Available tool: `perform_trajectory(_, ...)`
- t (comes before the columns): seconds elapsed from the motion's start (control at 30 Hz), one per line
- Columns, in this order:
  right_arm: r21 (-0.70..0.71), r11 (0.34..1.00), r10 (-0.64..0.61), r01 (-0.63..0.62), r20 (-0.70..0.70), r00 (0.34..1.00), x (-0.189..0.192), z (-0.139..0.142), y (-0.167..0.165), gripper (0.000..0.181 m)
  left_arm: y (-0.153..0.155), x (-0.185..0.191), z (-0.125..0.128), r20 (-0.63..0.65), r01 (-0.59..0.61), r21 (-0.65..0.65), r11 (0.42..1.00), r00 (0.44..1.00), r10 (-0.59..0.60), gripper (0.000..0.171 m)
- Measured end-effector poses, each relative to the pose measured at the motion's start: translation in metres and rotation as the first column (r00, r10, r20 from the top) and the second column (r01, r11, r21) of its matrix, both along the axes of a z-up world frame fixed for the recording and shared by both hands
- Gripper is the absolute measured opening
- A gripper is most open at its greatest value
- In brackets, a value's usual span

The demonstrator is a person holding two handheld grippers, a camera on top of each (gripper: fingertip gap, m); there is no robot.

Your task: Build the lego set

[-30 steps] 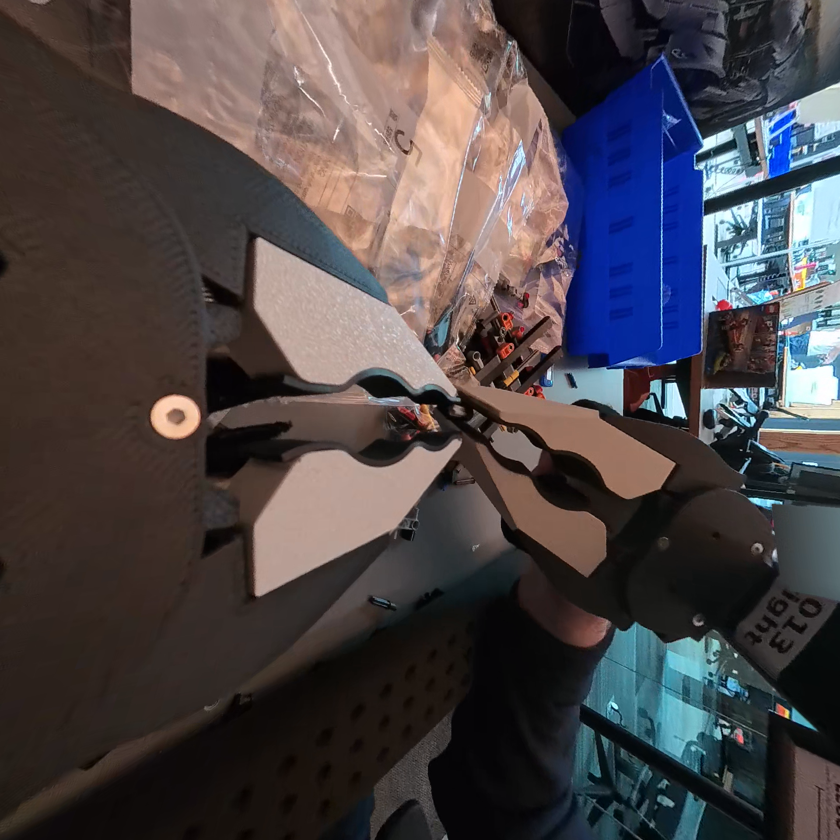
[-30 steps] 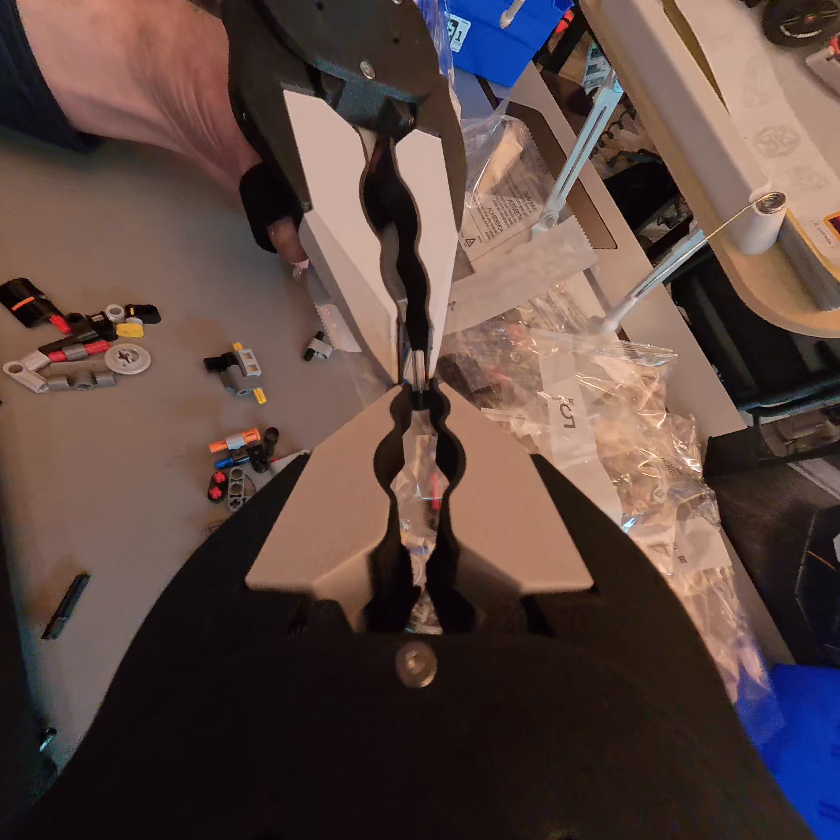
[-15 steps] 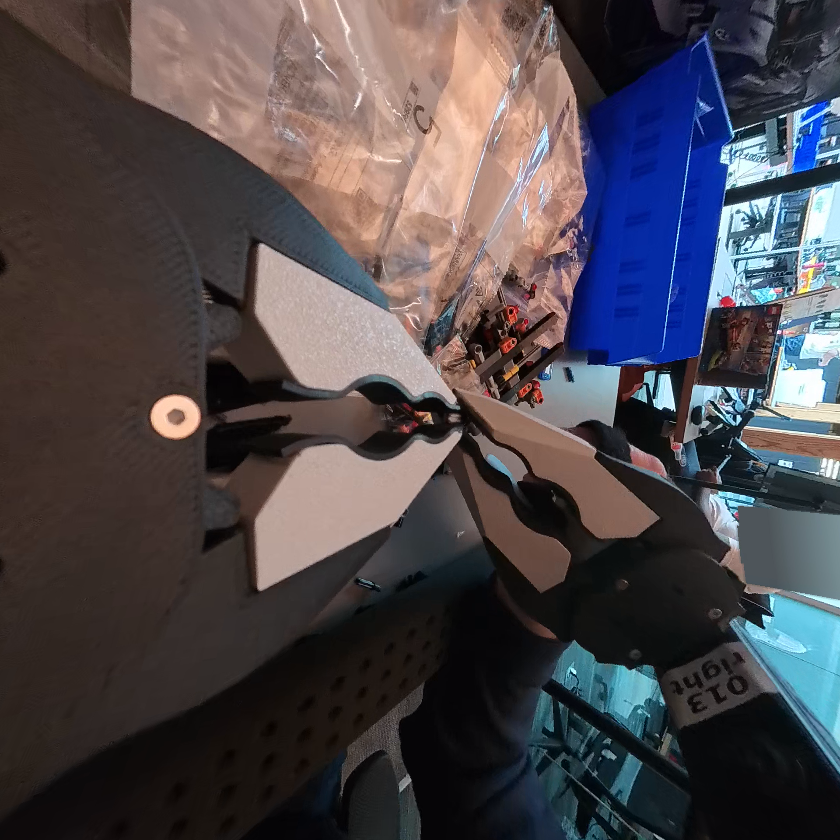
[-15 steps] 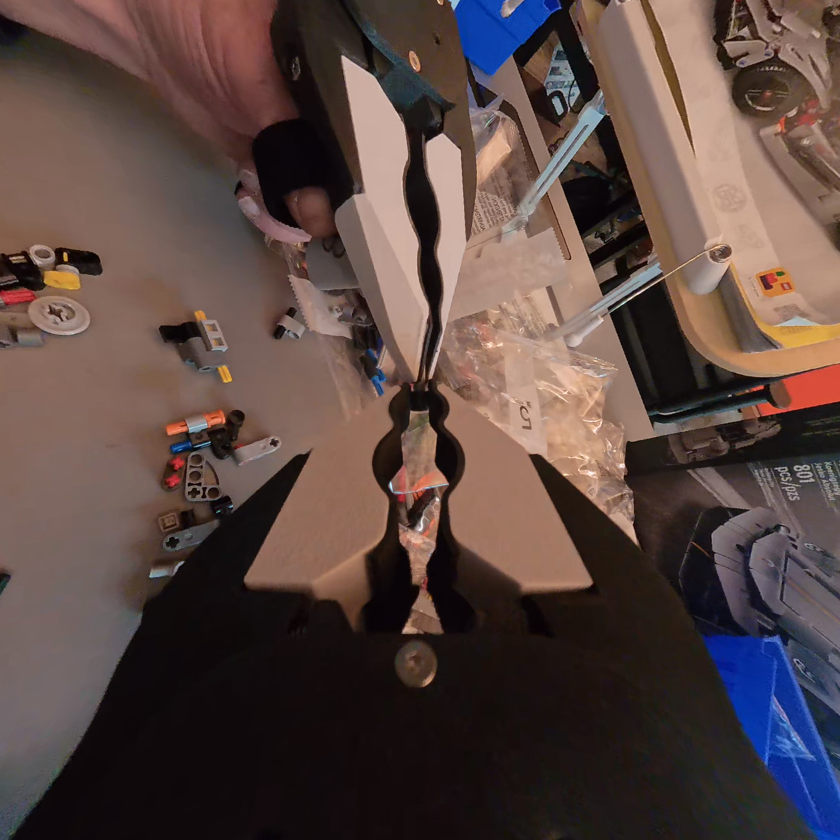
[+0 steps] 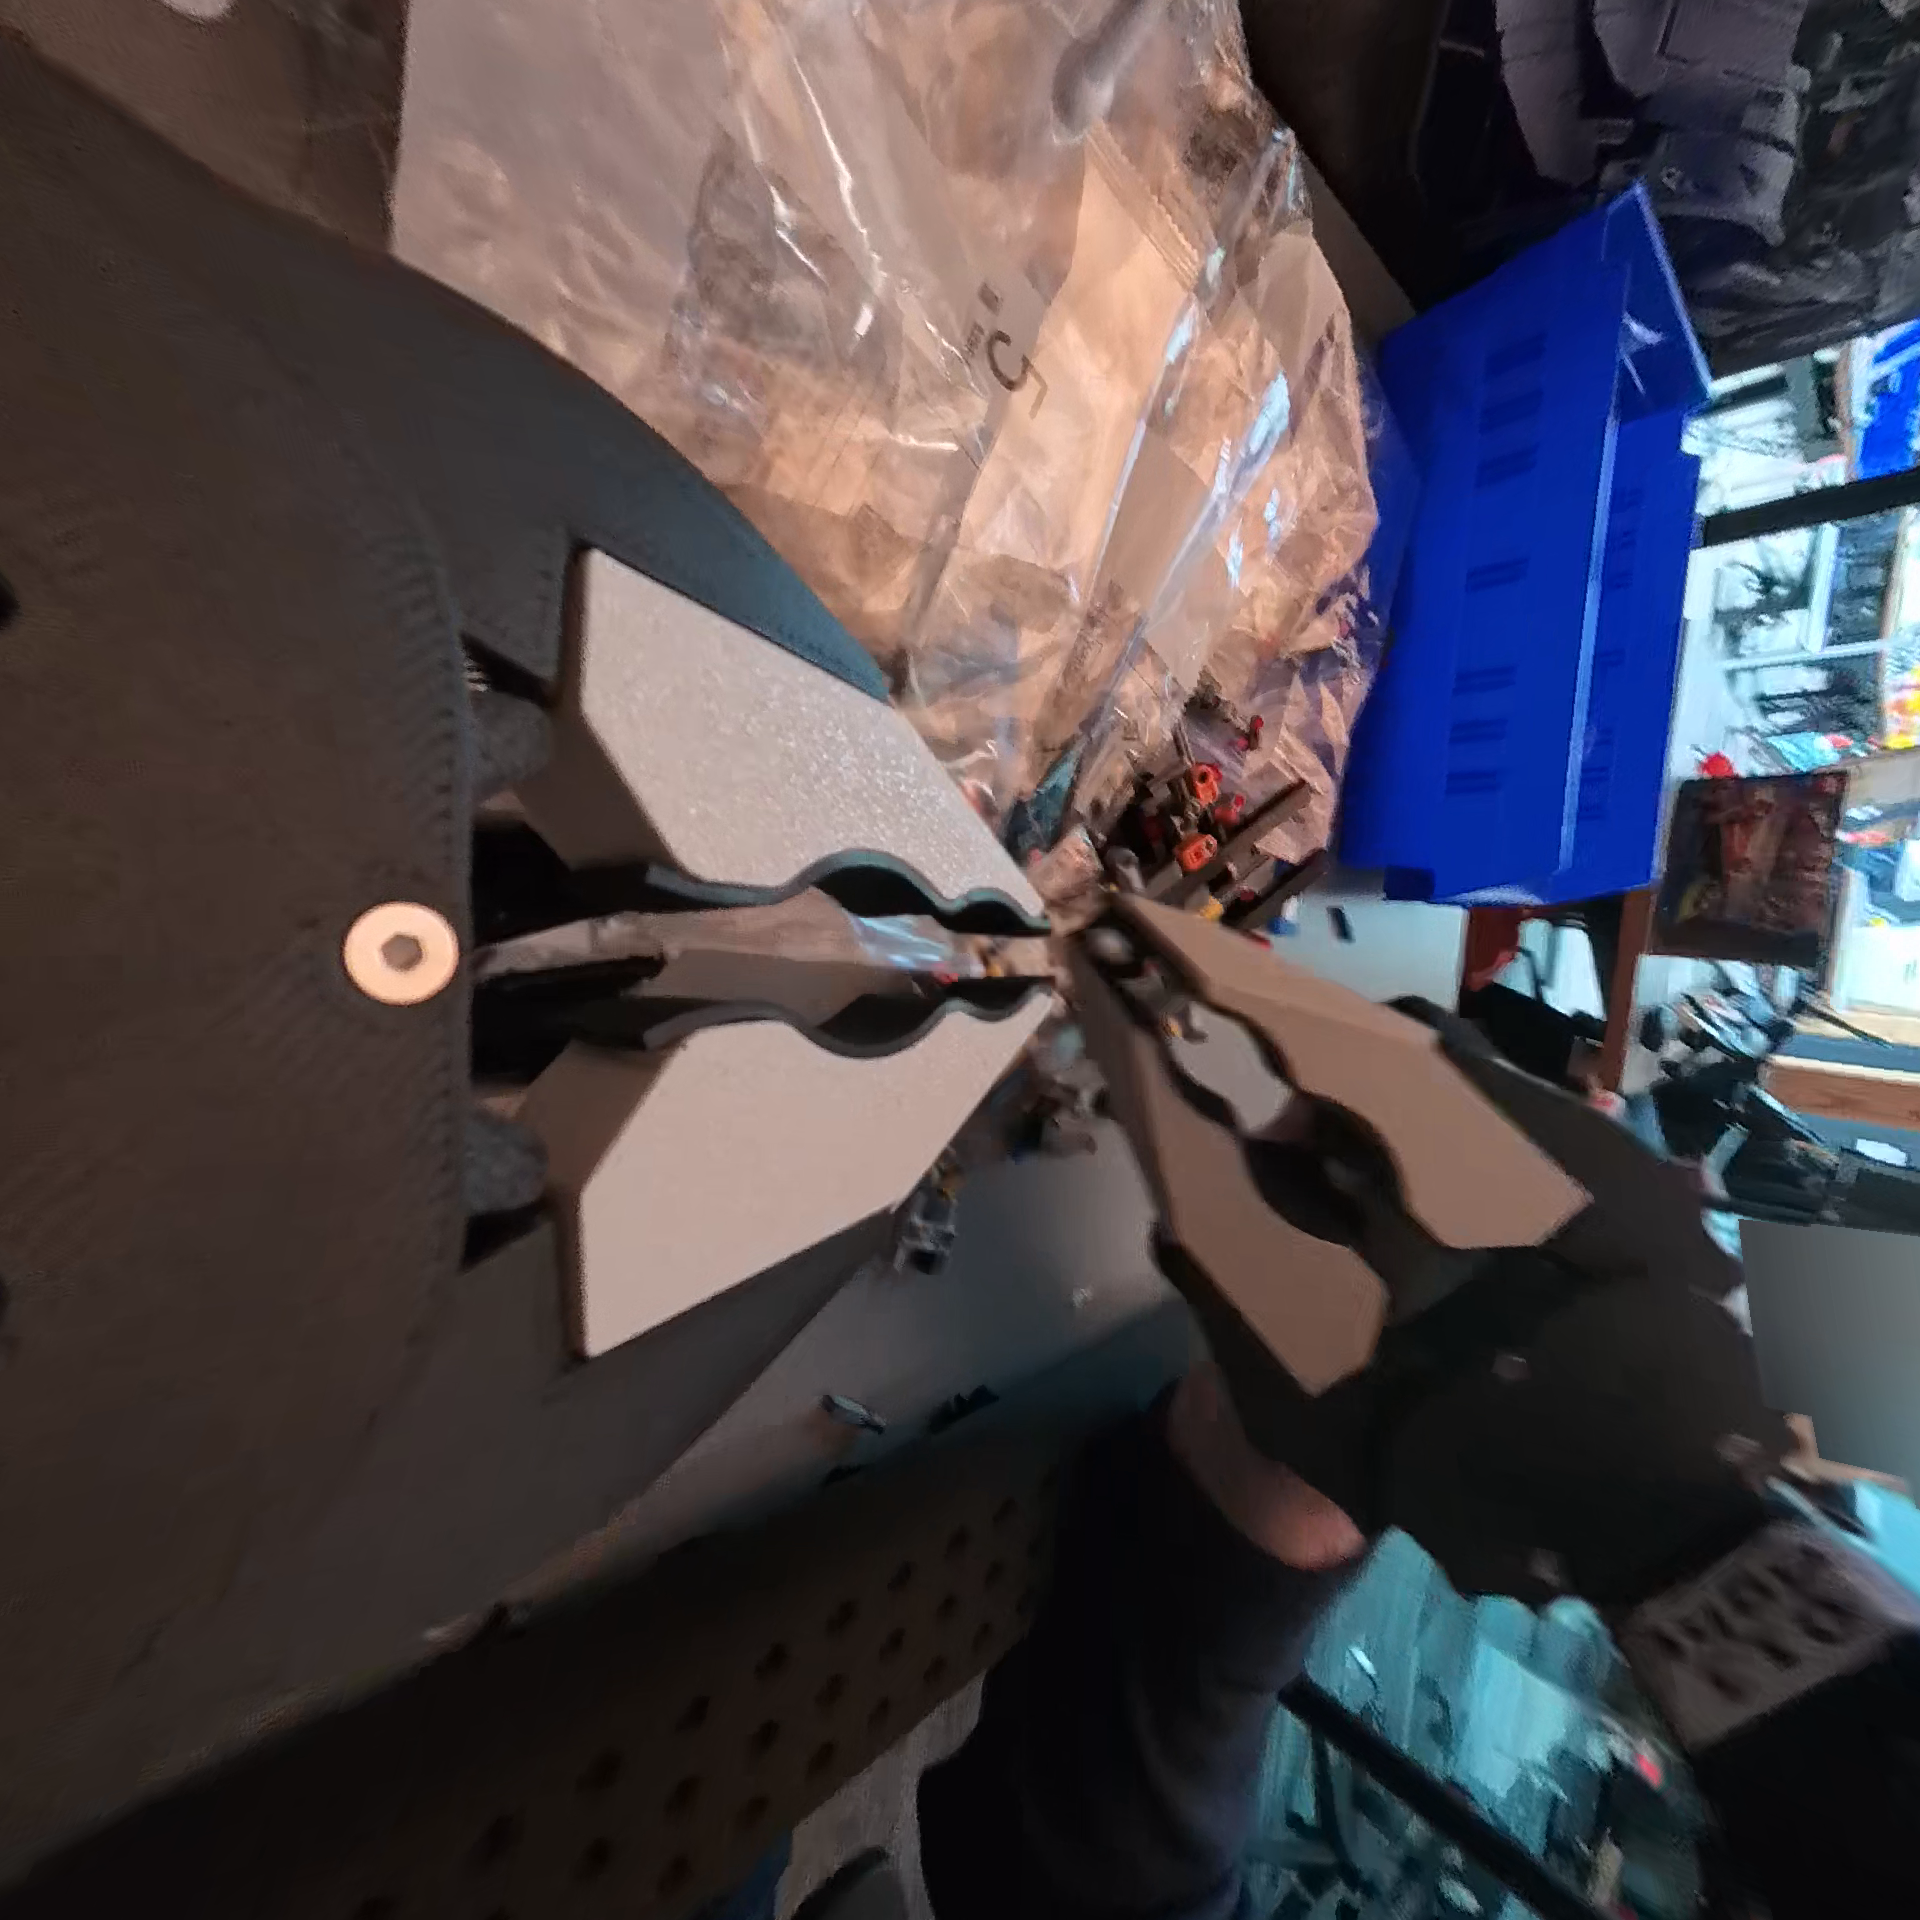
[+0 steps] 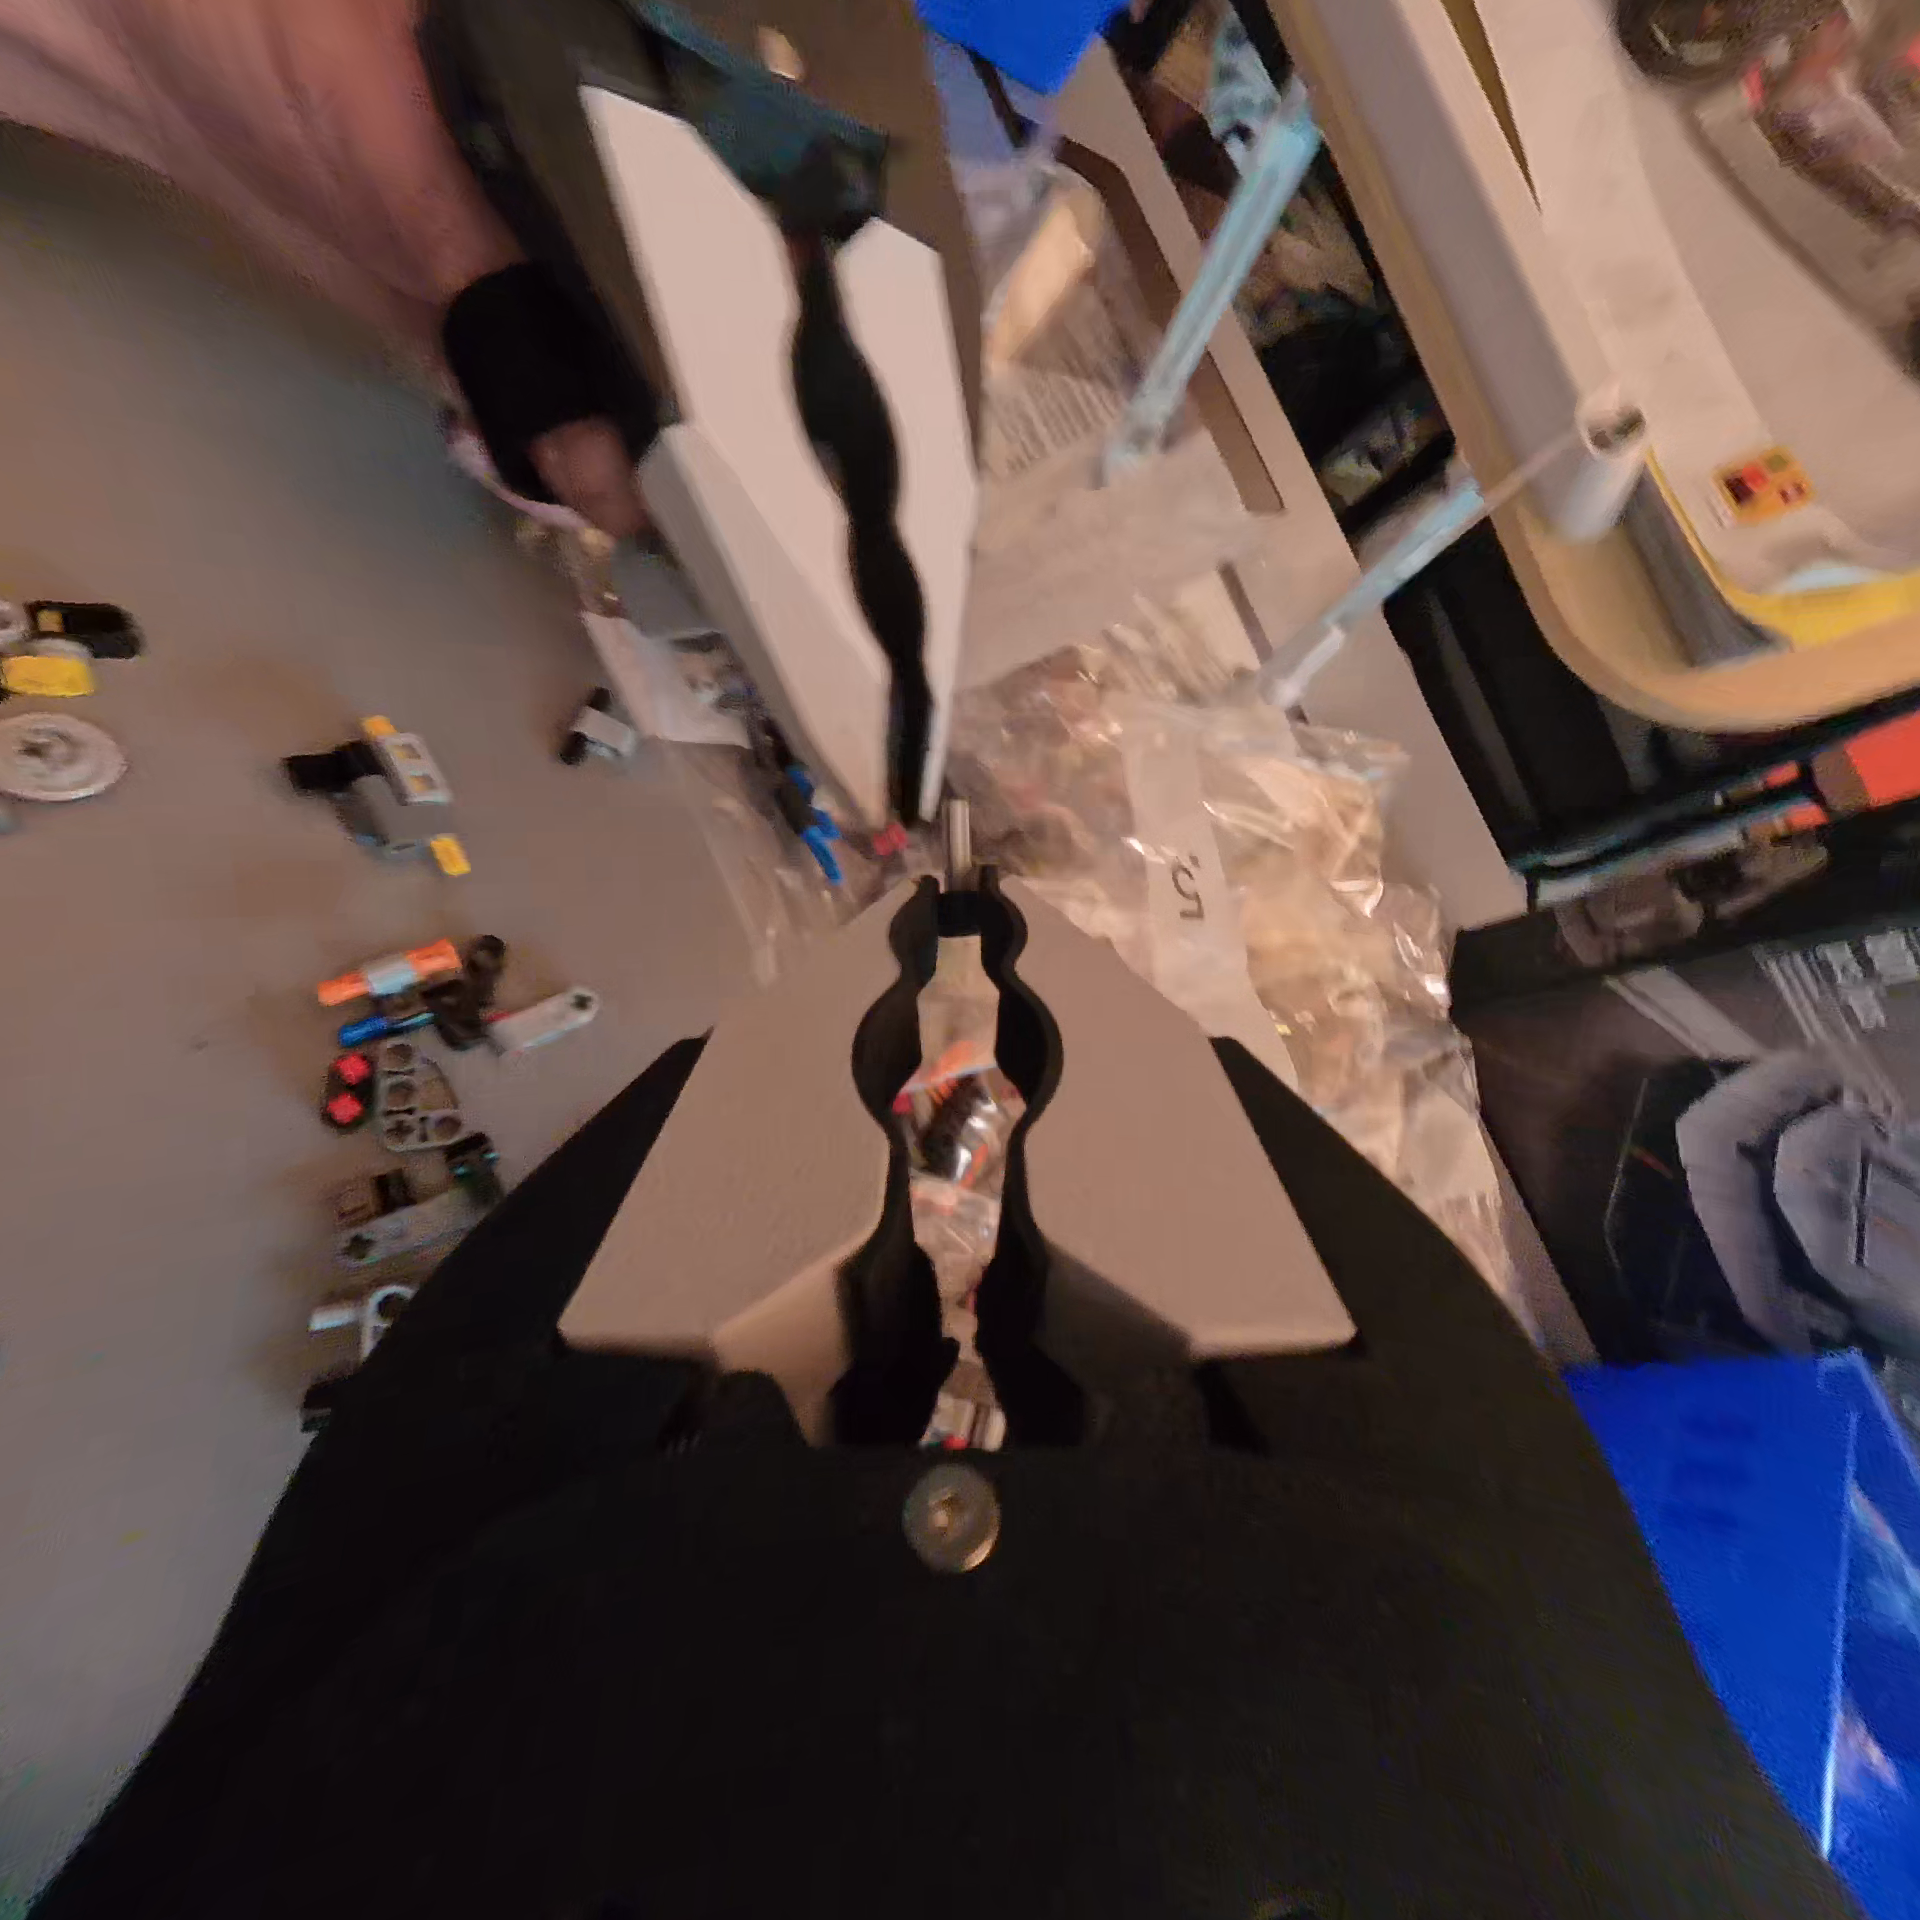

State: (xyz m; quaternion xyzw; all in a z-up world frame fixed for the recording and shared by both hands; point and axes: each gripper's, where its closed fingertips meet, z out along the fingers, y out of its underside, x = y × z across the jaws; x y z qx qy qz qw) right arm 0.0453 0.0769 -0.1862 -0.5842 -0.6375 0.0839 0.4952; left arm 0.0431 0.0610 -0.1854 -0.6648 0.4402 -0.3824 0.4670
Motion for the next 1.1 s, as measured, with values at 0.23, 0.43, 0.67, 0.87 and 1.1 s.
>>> perform_trajectory(0.23, -0.185, 0.972, -0.16, 0.142, -0.087, 0.983, 0.026, -0.002, 0.03, 0.004, 0.011, -0.004, -0.049, -0.324, -0.061, 0.082, 0.995, 0.942, 0.085, 0.025)
perform_trajectory(0.43, -0.248, 0.962, -0.125, 0.119, -0.01, 0.992, 0.018, -0.025, 0.025, 0.004, 0.021, -0.013, -0.06, -0.385, -0.121, 0.065, 0.991, 0.913, 0.137, 0.026)
perform_trajectory(0.67, -0.272, 0.955, -0.106, 0.115, 0.046, 0.993, 0.01, -0.04, 0.023, 0.004, 0.037, -0.035, -0.061, -0.431, -0.244, 0.077, 0.967, 0.866, 0.252, 0.028)
perform_trajectory(0.87, -0.256, 0.958, -0.106, 0.132, 0.111, 0.988, -0.003, -0.048, 0.032, 0.004, 0.044, -0.042, -0.069, -0.458, -0.298, 0.05, 0.953, 0.842, 0.287, 0.031)
perform_trajectory(1.1, -0.296, 0.946, -0.085, 0.136, 0.179, 0.98, -0.009, -0.065, 0.029, 0.005, 0.047, -0.044, -0.079, -0.499, -0.312, 0.069, 0.948, 0.812, 0.304, 0.034)
